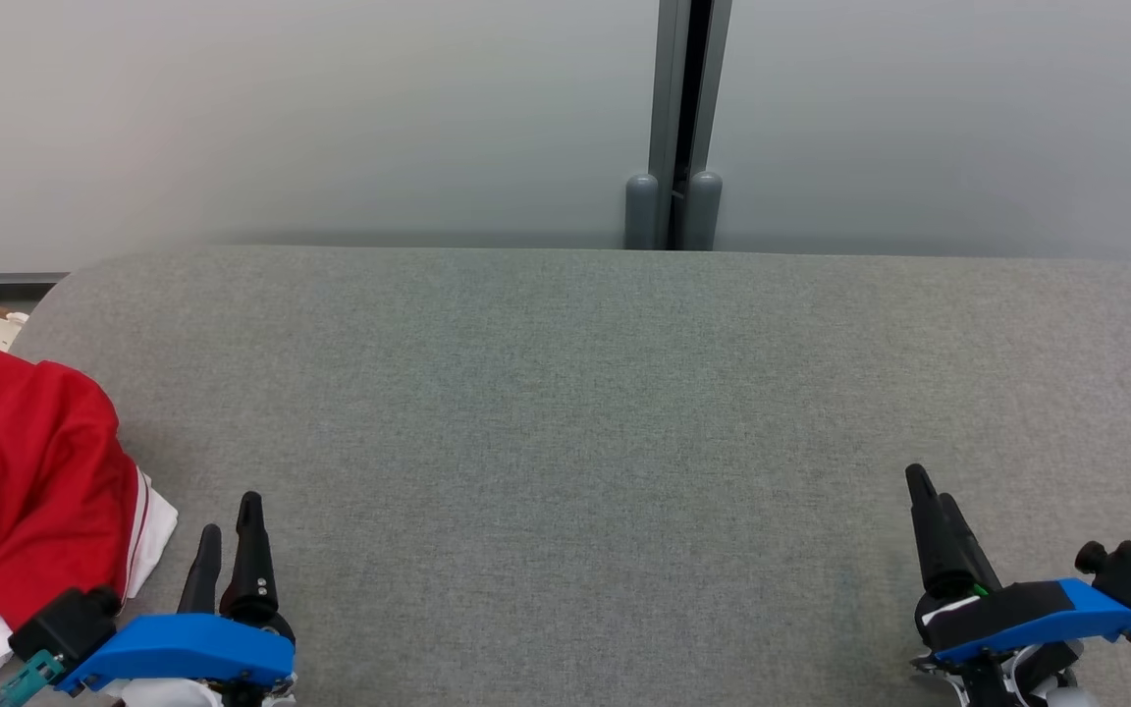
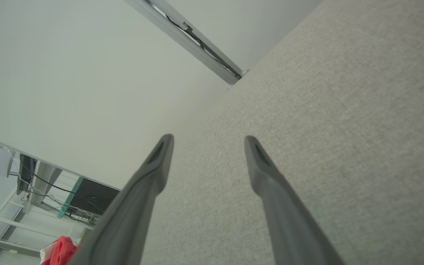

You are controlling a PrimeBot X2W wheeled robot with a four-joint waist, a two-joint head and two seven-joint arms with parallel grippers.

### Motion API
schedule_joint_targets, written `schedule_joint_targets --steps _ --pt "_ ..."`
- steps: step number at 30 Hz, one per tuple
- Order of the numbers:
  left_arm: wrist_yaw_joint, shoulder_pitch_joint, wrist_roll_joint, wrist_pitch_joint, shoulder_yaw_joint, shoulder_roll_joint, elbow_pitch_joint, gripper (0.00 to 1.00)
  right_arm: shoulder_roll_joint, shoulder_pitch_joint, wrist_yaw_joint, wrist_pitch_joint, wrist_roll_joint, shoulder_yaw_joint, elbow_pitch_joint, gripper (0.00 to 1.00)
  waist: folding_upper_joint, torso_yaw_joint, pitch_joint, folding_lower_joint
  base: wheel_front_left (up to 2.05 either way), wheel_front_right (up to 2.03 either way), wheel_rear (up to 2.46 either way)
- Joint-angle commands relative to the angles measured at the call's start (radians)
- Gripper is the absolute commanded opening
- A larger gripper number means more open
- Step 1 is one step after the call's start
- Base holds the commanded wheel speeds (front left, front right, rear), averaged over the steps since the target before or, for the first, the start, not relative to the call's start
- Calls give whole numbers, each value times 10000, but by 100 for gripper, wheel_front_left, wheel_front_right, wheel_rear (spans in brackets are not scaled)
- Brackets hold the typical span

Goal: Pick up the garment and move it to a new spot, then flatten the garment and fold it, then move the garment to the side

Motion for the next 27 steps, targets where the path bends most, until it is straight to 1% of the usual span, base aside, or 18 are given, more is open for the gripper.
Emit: schedule_joint_targets --steps 1,12,13,27 --pt "-46 -267 367 -107 -119 121 -60 100 -19 -318 13 -119 -385 63 -45 100 0 8 6 0 0 0 0" --pt "-57 -136 1901 -450 -495 210 61 100 10 -267 15 -458 -2073 241 284 100 0 49 -48 0 0 0 0" --pt "-57 -136 1901 -450 -495 210 61 100 10 -267 15 -458 -2073 241 284 100 0 49 -48 0 0 0 0" --pt "-70 204 3515 -846 -820 186 282 100 75 7 19 -859 -3897 249 764 100 0 97 -160 0 0 0 0"
